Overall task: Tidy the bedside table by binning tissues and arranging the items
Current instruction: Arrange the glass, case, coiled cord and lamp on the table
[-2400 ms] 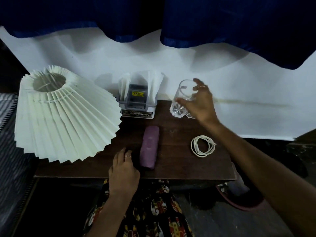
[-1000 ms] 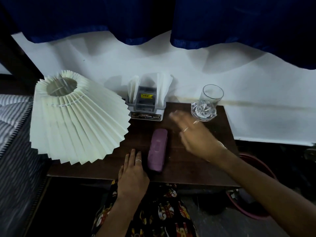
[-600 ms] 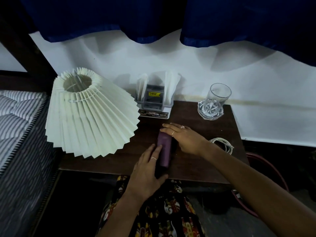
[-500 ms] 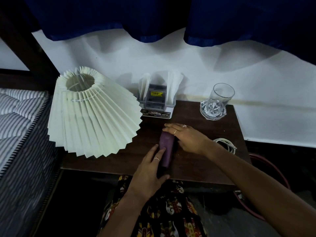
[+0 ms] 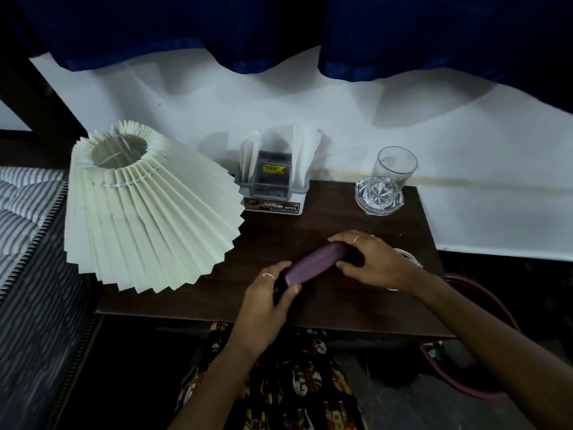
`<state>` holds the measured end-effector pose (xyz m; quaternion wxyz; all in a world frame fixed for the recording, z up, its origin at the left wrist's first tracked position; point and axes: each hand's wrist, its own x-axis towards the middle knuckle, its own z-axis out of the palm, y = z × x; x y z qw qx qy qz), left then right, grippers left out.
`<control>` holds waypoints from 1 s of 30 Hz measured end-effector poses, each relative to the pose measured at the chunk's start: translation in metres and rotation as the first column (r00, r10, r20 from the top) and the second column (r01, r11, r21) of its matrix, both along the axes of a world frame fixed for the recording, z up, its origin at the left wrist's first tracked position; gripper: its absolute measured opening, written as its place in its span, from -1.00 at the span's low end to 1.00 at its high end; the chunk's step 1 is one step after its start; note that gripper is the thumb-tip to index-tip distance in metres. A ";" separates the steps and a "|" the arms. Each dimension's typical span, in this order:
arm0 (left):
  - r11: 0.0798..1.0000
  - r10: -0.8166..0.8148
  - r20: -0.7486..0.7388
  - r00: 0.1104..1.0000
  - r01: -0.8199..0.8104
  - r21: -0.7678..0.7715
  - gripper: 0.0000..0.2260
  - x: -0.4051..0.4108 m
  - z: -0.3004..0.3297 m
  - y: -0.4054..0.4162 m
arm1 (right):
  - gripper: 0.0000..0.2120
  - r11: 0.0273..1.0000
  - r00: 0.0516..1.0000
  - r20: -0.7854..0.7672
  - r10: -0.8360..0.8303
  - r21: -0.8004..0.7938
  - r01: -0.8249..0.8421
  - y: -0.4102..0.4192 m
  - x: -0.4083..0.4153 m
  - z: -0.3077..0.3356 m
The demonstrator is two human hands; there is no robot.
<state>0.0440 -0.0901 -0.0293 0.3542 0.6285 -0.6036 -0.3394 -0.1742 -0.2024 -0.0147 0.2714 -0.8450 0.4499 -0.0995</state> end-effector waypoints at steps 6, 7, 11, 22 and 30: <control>0.985 0.167 -0.068 0.984 -0.162 0.066 -0.64 -0.007 0.000 -0.037 | -0.65 0.968 0.965 0.113 -0.237 0.109 0.225 0.001 -0.004 -0.006; 0.981 0.181 -0.065 0.981 -0.176 0.078 -0.60 -0.008 -0.002 -0.044 | -0.64 0.957 0.952 0.124 -0.281 0.113 0.267 -0.001 -0.004 -0.009; 0.979 0.137 -0.056 0.989 -0.127 0.157 -0.30 -0.014 -0.013 -0.069 | -0.67 0.905 0.886 0.187 -0.423 0.128 0.405 -0.008 0.000 -0.015; 0.981 0.139 0.110 0.984 -0.152 0.120 -0.30 -0.037 -0.017 -0.093 | -0.69 0.806 0.783 0.190 -0.592 0.146 0.574 -0.026 -0.011 -0.028; 0.980 0.112 0.133 0.985 -0.132 0.151 -0.31 -0.038 -0.011 -0.100 | -0.67 0.789 0.780 0.116 -0.614 0.118 0.603 -0.028 -0.008 -0.024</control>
